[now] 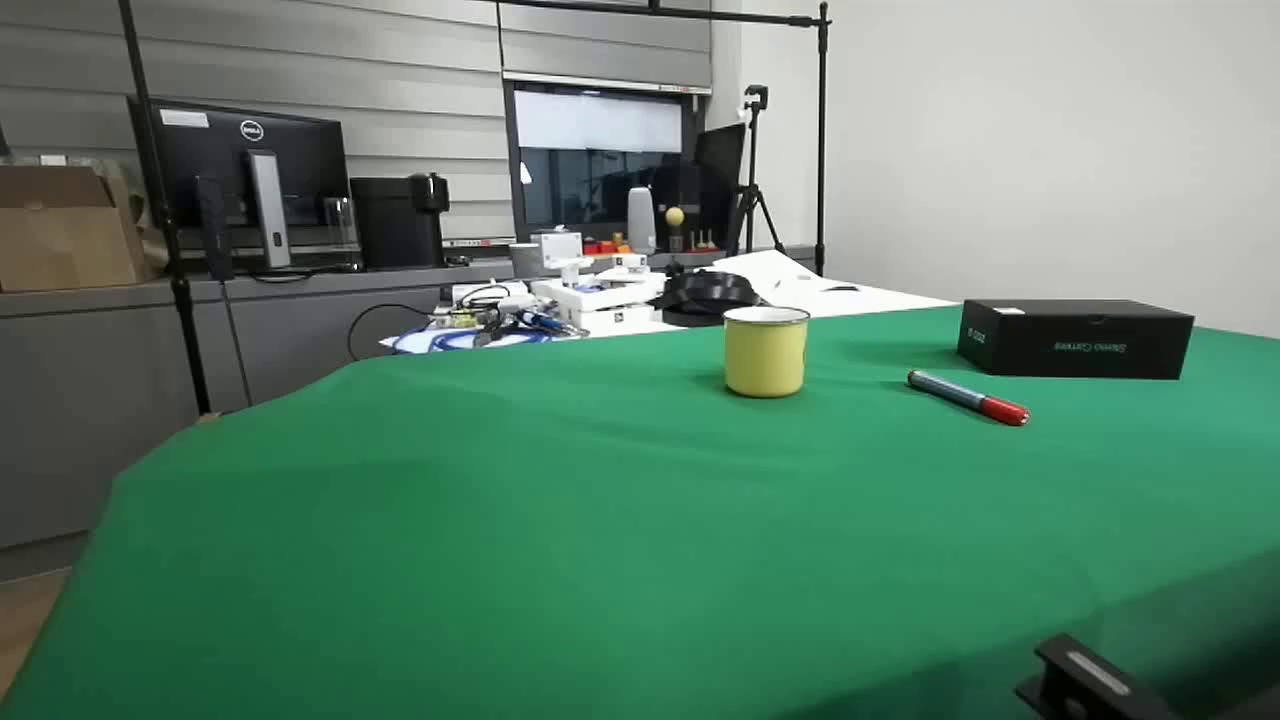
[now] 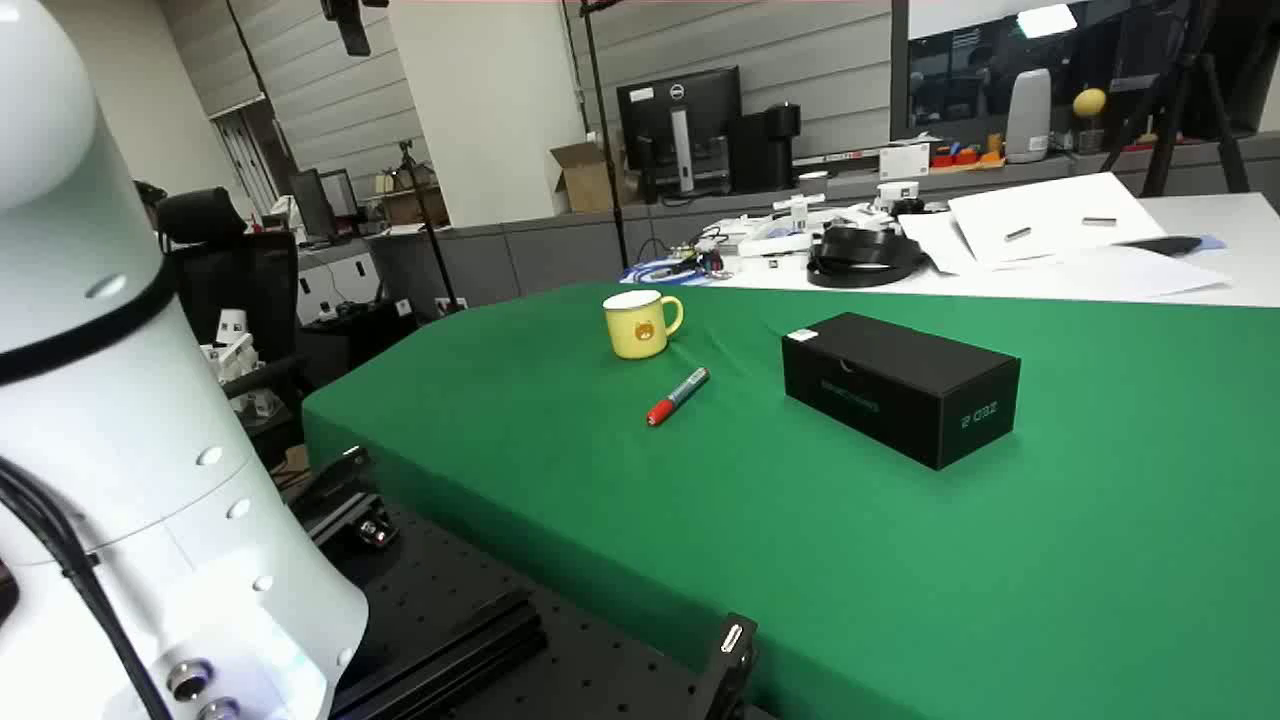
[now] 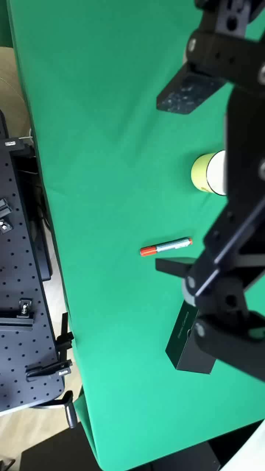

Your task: Put the orange marker in the mug

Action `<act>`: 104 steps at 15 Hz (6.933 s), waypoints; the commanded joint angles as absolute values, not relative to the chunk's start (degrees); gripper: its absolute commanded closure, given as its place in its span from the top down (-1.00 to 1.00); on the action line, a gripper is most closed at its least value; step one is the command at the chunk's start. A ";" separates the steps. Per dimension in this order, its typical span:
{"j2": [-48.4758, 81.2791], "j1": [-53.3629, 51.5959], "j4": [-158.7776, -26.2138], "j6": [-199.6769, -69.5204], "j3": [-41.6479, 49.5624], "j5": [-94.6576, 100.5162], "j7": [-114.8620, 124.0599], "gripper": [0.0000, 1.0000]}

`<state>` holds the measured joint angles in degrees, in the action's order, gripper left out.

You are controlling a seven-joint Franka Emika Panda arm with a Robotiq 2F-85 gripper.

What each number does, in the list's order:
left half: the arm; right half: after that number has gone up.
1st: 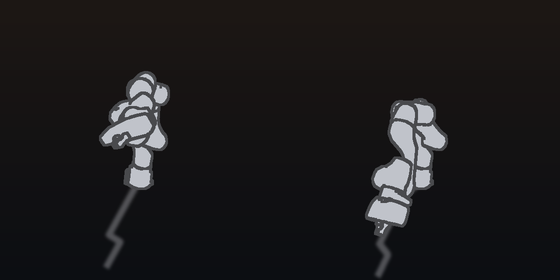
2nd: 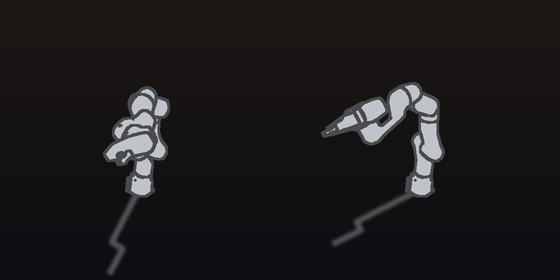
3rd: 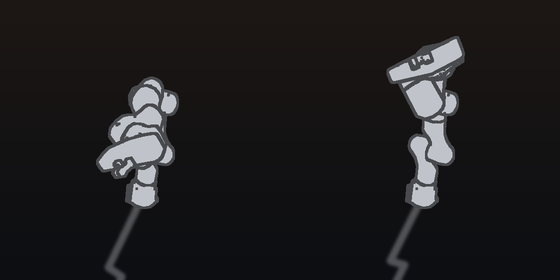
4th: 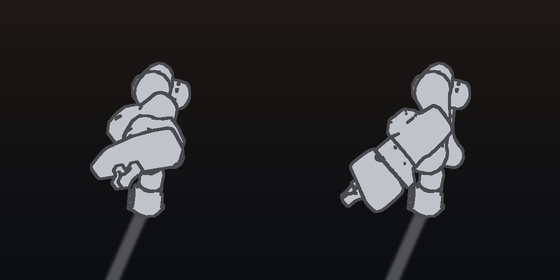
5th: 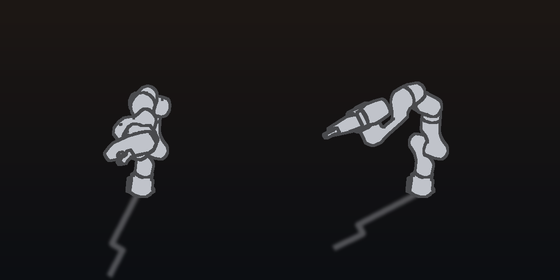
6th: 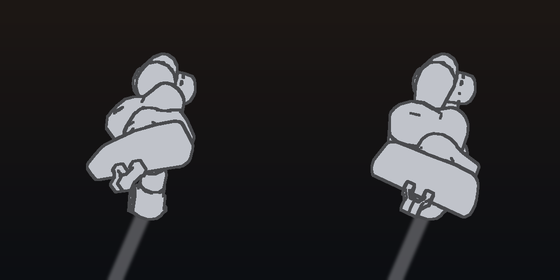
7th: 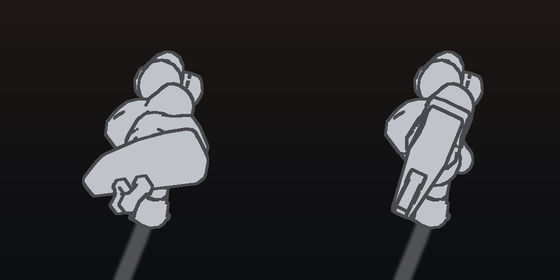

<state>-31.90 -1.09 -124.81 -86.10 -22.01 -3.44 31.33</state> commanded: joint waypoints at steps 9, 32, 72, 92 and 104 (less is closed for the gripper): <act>-31.49 -2.72 -124.64 -86.07 -20.83 -2.80 32.05 1.00; -7.70 2.82 -141.60 -130.71 -0.12 2.09 5.01 1.00; 18.56 2.69 -145.91 -161.82 2.67 4.30 1.94 -0.50; 20.62 -1.57 -124.75 -120.52 7.63 1.66 20.11 -0.90; 26.38 0.77 -111.41 -98.47 5.27 -10.43 18.04 -0.59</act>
